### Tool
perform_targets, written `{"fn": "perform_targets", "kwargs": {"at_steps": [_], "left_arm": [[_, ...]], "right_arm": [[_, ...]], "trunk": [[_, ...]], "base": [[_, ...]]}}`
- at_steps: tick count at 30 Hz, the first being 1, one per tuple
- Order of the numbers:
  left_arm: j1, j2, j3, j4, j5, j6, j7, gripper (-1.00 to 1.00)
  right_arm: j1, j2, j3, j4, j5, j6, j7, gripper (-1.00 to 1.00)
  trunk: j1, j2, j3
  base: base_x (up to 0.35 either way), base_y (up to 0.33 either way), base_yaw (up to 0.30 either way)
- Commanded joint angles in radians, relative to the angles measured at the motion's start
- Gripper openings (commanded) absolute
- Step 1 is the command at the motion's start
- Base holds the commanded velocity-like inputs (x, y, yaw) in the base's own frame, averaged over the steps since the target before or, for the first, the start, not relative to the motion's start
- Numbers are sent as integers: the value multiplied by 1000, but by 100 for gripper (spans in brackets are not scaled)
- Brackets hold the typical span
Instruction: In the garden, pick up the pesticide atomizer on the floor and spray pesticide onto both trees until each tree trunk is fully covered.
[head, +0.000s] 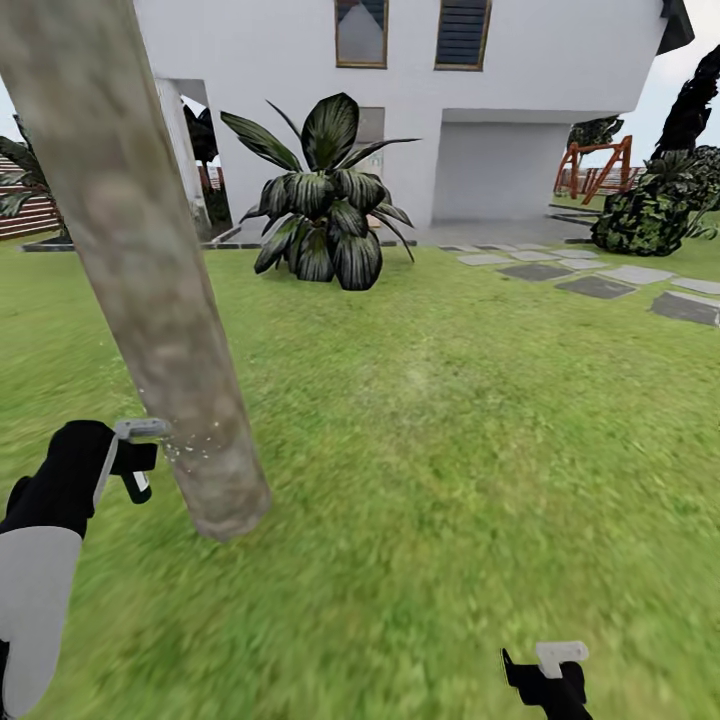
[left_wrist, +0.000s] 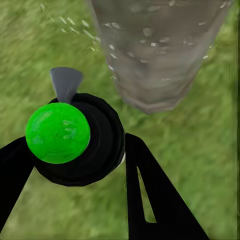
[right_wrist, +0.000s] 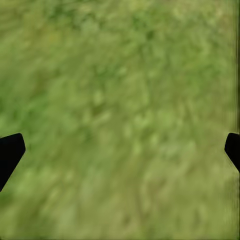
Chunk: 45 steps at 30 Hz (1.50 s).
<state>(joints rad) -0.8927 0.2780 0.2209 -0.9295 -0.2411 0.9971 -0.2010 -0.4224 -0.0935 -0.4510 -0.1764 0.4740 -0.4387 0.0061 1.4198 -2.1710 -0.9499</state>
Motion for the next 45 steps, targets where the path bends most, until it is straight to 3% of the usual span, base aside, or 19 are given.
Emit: {"fn": "perform_targets", "kwargs": {"at_steps": [1, 11, 26, 45], "left_arm": [[0, 0, 0, 0, -1, 0, 0, -100], [0, 1, 1, -42, -1, 2, 0, -100], [0, 1, 2, -58, -1, 9, 0, -100], [-2, 1, 3, -78, -4, 9, 0, -100]], "right_arm": [[0, 0, 0, 0, 0, 0, 0, 100], [0, 1, 0, 0, 0, 0, 0, 100], [-1, 1, 0, 0, 0, 0, 0, 100], [0, 0, 0, 0, 0, 0, 0, 100]], "trunk": [[0, 0, 0], [0, 0, 0], [0, 0, 0], [0, 0, 0]], "base": [[84, -266, 0], [205, -178, 13], [-16, -240, 212], [110, -76, 81]]}}
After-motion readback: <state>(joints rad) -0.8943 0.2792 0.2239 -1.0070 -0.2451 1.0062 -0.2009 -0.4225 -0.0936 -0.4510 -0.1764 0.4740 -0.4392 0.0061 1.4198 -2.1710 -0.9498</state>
